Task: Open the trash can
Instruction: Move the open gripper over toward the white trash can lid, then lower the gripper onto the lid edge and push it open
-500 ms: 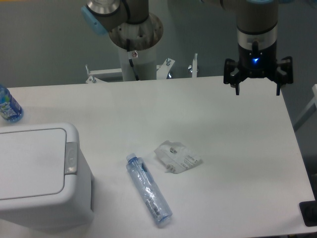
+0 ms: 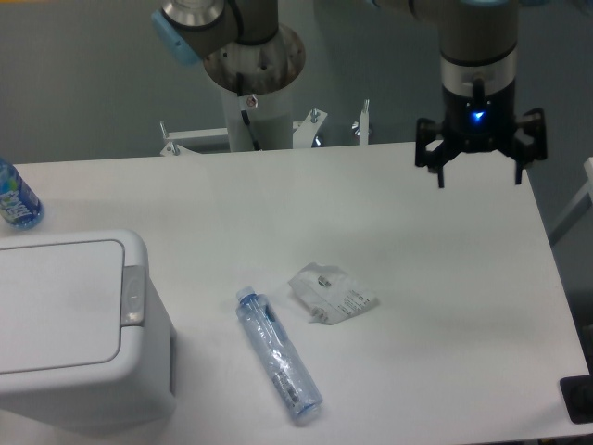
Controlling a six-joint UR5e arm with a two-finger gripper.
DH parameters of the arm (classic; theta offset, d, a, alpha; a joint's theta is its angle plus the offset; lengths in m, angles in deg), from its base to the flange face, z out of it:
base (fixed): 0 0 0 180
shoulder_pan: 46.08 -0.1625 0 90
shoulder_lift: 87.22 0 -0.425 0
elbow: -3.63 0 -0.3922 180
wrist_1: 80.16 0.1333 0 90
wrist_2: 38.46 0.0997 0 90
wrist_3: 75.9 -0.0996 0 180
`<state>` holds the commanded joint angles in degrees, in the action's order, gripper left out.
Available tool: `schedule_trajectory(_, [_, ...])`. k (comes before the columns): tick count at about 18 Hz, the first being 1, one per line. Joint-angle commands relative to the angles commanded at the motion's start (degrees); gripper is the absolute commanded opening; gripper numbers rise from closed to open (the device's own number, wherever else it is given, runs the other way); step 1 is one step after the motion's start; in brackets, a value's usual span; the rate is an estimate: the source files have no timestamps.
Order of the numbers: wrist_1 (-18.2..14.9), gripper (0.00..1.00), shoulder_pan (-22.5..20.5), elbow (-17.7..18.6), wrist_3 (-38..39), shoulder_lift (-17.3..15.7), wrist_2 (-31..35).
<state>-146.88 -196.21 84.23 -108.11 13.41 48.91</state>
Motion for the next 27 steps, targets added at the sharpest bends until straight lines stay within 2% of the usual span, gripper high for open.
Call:
schedule_trajectory(5, [7.12,1.0,7.29,-0.18,14.52,2.81,-0.1])
schedule_trajectory(7, [8.27,1.0,10.28,-0.26,18.3,3.43,-0.18])
schedule_trajectory(9, [8.28,1.0,12.57,-0.61,22.87,3.17,-1.32])
schedule_trajectory(13, [8.19,1.0,15.56,0.17,28.69,1.32,-8.52])
schedule_trajectory(16, [7.92,1.0,19.16,0.96,29.74,1.06,-8.62])
schedule_trajectory(20, [7.92,1.0,21.62,1.76,30.36,1.58,-8.71])
schedule_trajectory(27, [8.01,1.0,23.12,2.11,30.98,1.67,-8.8])
